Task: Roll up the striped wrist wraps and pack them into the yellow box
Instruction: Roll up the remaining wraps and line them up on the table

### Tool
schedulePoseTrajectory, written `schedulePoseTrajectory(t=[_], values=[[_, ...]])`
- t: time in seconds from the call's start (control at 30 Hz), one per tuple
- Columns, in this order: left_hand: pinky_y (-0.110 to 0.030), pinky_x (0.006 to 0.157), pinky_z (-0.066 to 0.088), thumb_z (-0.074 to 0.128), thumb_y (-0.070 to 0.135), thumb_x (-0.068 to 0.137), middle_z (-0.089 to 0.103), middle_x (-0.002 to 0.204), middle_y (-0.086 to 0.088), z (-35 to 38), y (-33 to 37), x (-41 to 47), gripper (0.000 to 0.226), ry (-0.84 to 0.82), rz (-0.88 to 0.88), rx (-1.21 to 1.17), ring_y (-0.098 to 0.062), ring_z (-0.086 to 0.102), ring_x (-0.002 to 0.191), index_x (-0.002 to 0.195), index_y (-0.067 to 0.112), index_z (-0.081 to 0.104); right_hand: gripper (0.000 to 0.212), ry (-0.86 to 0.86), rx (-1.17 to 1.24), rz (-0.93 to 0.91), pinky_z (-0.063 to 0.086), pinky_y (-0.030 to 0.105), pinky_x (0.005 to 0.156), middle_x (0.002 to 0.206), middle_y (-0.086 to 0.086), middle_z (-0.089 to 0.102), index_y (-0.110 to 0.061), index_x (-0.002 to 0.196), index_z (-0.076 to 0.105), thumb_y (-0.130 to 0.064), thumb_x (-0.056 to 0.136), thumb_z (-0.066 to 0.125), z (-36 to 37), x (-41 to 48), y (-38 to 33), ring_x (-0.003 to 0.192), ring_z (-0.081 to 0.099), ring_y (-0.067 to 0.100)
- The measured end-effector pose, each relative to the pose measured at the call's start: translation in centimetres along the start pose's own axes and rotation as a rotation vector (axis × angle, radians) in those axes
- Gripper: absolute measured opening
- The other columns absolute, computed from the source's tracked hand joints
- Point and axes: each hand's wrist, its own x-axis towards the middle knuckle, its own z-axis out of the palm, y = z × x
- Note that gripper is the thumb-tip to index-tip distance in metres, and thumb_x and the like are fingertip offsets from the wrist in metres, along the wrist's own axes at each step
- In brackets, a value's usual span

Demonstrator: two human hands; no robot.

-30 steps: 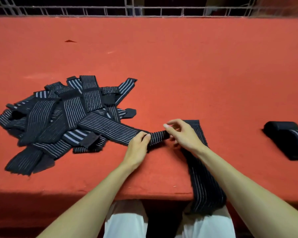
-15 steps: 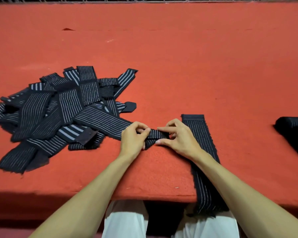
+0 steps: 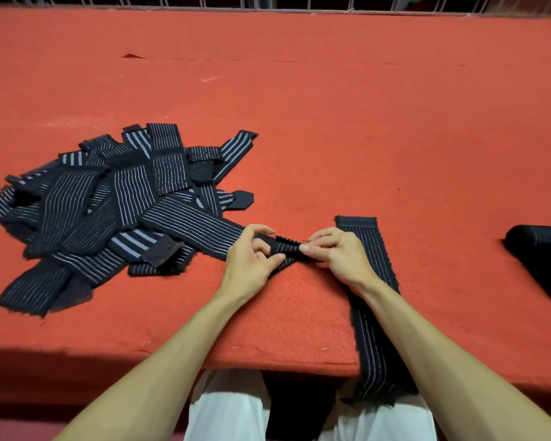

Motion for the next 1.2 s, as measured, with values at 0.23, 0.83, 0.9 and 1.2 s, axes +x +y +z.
schedulePoseTrajectory(t=[0.23,0.83,0.9,1.2], values=[[-0.023,0.053,0.037,0.077,0.002,0.077,0.053,0.062,0.01,0.2,-0.1,0.1,0.044,0.021,-0.006,0.009,-0.006,0.039,0.045,0.097,0.029,0.047,0.014,0.096,0.18,0.134,0.044,0.025,0.052,0.072,-0.004,0.069,-0.013,0.063,0.073,-0.01,0.077,0.077,0.5,0.7,-0.7,0.057,0.058,0.011],[-0.028,0.076,0.022,0.07,0.029,0.087,0.049,0.09,0.013,-0.9,1.3,-1.2,0.018,-0.023,0.253,0.498,-0.006,0.044,0.086,0.097,0.014,0.067,0.023,0.322,0.29,-0.015,0.036,0.025,0.042,0.057,-0.006,0.057,-0.015,0.078,0.067,-0.029,0.095,0.061,-0.9,-1.0,-3.2,0.038,0.043,0.012],[-0.029,0.081,0.023,0.066,0.027,0.089,0.054,0.097,0.009,-1.8,2.7,-1.3,0.016,-0.008,0.265,0.533,-0.01,0.047,0.096,0.1,0.015,0.066,0.022,0.288,0.348,-0.062,0.033,0.021,0.037,0.051,-0.007,0.054,-0.009,0.08,0.067,-0.024,0.095,0.061,-1.4,-1.5,-5.6,0.035,0.041,0.01],[-0.031,0.086,0.052,0.061,0.017,0.095,0.071,0.098,-0.004,-6.5,13.6,-4.0,0.012,-0.248,0.179,0.033,-0.009,0.062,0.088,0.101,0.009,0.067,0.014,0.152,0.606,-0.255,0.035,0.019,0.044,0.062,0.001,0.062,-0.002,0.083,0.065,-0.014,0.09,0.065,-5.3,-4.1,-17.9,0.048,0.047,0.008]])
